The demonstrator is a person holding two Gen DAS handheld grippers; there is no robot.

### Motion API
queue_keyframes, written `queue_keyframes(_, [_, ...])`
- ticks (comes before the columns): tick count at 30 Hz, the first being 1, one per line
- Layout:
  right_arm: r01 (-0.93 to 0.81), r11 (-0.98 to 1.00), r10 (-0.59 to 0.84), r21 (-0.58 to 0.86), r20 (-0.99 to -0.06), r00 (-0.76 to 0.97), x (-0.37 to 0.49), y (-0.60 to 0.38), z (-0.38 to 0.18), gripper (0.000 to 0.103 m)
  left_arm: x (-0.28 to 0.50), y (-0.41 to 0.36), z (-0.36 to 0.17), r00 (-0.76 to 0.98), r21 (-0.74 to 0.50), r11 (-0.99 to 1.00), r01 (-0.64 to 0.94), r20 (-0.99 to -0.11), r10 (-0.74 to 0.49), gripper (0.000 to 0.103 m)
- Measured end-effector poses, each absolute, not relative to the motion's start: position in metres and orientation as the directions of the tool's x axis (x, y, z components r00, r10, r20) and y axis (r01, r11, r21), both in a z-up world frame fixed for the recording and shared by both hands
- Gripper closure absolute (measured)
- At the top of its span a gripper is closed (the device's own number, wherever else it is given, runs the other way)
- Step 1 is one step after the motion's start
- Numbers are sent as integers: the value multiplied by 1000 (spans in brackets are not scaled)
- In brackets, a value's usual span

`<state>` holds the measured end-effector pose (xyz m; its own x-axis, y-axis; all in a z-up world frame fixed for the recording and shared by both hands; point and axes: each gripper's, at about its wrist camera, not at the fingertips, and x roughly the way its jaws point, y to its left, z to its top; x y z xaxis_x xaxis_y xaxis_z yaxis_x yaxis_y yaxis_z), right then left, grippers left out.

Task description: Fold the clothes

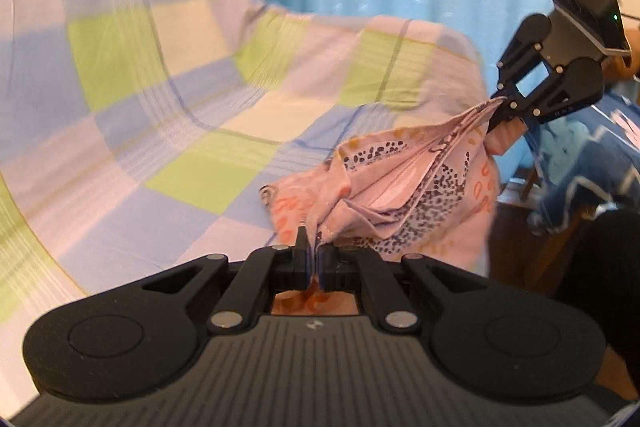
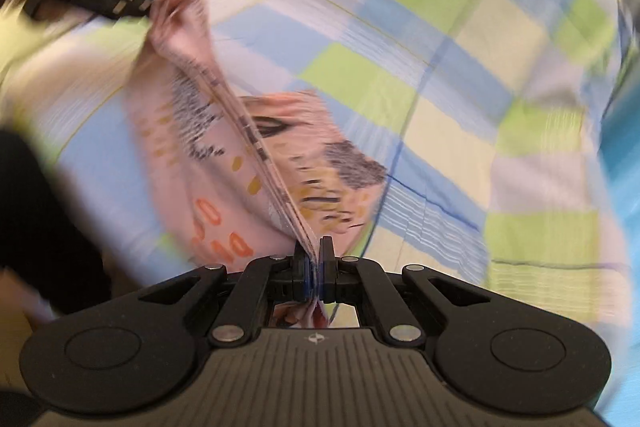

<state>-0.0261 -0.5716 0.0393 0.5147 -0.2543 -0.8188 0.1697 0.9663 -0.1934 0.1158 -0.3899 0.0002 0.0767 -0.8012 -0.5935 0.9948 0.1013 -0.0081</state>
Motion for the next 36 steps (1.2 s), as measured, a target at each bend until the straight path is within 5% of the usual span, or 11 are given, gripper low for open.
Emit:
queue_keyframes(3, [271, 963, -163, -15, -830, 534, -11, -624, 3, 101, 157, -419, -36, 44, -125, 156, 980, -627, -778, 101])
queue_keyframes(8, [361, 900, -69, 242, -741, 668, -36, -650, -44, 77, 178, -432, -72, 10, -202, 187, 961, -654, -757, 101])
queue_keyframes(12, [354, 875, -72, 330, -635, 769, -68, -649, -58, 60, 180, -429, -79, 3, -231, 192, 954, -631, -776, 100])
queue_keyframes(13, [349, 873, -77, 342, -610, 789, -75, -649, -61, 49, 182, -430, -80, 1, -244, 198, 949, -627, -779, 100])
queue_keyframes(17, [337, 846, -90, 414, -513, 854, -93, -646, -70, 44, 186, -432, -81, -9, -273, 207, 940, -623, -782, 100])
queue_keyframes(24, [350, 803, -105, 482, -464, 880, -88, -654, -79, 44, 192, -432, -85, -11, -323, 231, 918, -602, -798, 99])
queue_keyframes(27, [379, 730, -113, 569, -446, 888, -89, -666, -87, 66, 195, -431, -87, -17, -356, 240, 903, -588, -809, 100])
queue_keyframes(28, [399, 710, -124, 580, -455, 882, -90, -668, -88, 94, 196, -430, -88, -19, -363, 240, 900, -583, -812, 101])
queue_keyframes(36, [415, 741, -235, 528, -375, 897, -97, -661, -48, 99, 208, -412, -69, -3, -461, 254, 850, -487, -874, 102])
